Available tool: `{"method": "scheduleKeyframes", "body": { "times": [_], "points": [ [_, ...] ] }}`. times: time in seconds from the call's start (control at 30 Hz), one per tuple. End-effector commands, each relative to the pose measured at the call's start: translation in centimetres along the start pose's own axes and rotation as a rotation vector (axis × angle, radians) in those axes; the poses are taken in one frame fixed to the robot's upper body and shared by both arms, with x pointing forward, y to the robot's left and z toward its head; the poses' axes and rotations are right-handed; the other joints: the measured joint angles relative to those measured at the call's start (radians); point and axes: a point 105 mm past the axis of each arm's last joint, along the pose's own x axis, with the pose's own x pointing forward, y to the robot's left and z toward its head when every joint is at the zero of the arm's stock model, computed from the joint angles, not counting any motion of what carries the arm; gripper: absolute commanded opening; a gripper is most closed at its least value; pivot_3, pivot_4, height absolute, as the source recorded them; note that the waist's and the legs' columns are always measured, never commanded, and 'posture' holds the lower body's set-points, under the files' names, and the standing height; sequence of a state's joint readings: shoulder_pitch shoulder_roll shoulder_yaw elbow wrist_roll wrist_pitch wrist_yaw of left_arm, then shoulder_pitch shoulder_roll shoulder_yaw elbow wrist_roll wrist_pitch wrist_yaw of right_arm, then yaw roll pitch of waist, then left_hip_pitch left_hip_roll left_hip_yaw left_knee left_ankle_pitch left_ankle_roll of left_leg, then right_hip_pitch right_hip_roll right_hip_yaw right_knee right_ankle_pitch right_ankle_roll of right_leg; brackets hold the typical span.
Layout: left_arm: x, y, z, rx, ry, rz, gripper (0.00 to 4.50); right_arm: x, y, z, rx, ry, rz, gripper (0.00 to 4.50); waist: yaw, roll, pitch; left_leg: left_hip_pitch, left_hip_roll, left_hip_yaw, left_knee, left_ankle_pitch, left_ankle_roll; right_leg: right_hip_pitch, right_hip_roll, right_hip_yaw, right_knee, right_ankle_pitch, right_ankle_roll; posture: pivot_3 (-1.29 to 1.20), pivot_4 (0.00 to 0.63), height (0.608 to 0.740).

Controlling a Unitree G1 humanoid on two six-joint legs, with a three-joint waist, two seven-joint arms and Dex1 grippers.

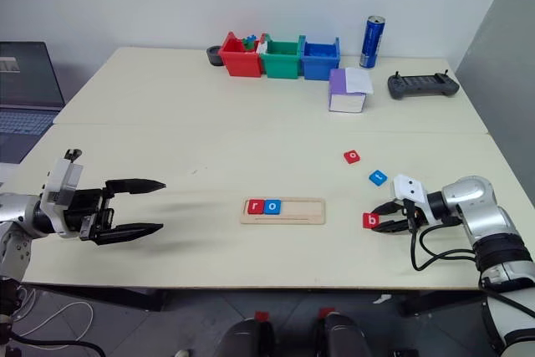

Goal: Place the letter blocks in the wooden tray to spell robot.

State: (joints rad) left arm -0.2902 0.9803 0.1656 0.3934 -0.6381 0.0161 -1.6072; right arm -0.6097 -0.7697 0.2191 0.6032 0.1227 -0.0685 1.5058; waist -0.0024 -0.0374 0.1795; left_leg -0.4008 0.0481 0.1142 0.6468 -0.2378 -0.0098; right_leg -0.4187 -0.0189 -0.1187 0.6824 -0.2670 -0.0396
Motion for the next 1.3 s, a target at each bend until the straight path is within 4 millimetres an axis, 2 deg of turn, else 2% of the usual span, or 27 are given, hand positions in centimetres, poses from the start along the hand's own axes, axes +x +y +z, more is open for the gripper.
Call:
{"method": "scheduleKeyframes", "body": {
  "times": [0.03, 0.17, 0.37, 0.5, 0.73, 1.3],
  "points": [
    [-0.6, 0.2, 1.4, 0.055, -0.001, 0.009, 4.5, 0.1, 0.2, 3.9, -0.1, -0.054, 0.051, 1.45, 0.0, 0.0, 0.0, 0.0, 0.0, 0.0, 0.0, 0.0, 0.0, 0.0, 0.0, 0.0, 0.0, 0.0, 0.0, 0.0, 0.15, 0.74],
    [-0.5, -0.1, 1.3, 0.056, 0.0, 0.004, 4.5, 1.5, 0.1, 8.9, -0.207, -0.12, 0.019, 1.45, -0.004, 0.001, 0.0, 0.0, 0.001, 0.0, -0.001, 0.0, 0.0, -0.001, 0.001, 0.0, 0.001, 0.0, 0.0, 0.0, 0.15, 0.74],
    [0.0, -0.4, 1.0, 0.054, -0.01, -0.002, 4.5, 6.3, 0.3, 12.9, -0.238, -0.149, 0.008, 1.45, 0.0, 0.001, 0.0, 0.0, 0.001, 0.0, 0.0, 0.0, -0.001, -0.001, 0.0, 0.0, 0.001, 0.0, 0.0, 0.0, 0.15, 0.74],
    [0.0, -0.7, 0.9, 0.053, -0.013, 0.002, 4.5, 8.5, 0.4, 12.6, -0.247, -0.079, 0.008, 1.45, 0.002, 0.001, 0.0, -0.001, 0.0, 0.0, 0.0, 0.0, -0.001, -0.001, -0.001, 0.0, 0.001, 0.0, 0.0, 0.0, 0.15, 0.74],
    [0.0, -1.1, 0.7, 0.045, -0.015, 0.011, 4.5, 10.1, -0.7, 12.3, -0.24, -0.001, -0.035, 1.45, 0.0, 0.001, 0.0, -0.001, -0.001, 0.0, 0.0, 0.001, -0.002, -0.001, -0.002, 0.0, 0.0, 0.0, -0.001, 0.0, 0.15, 0.74],
    [-0.1, -0.8, 0.9, 0.053, -0.016, 0.022, 4.5, 11.5, -1.0, 12.4, -0.24, 0.012, -0.007, 1.45, -0.002, 0.001, 0.0, -0.001, 0.0, 0.0, 0.0, 0.001, -0.001, -0.001, -0.001, 0.0, 0.001, 0.0, -0.001, 0.0, 0.15, 0.74]
  ]
}}
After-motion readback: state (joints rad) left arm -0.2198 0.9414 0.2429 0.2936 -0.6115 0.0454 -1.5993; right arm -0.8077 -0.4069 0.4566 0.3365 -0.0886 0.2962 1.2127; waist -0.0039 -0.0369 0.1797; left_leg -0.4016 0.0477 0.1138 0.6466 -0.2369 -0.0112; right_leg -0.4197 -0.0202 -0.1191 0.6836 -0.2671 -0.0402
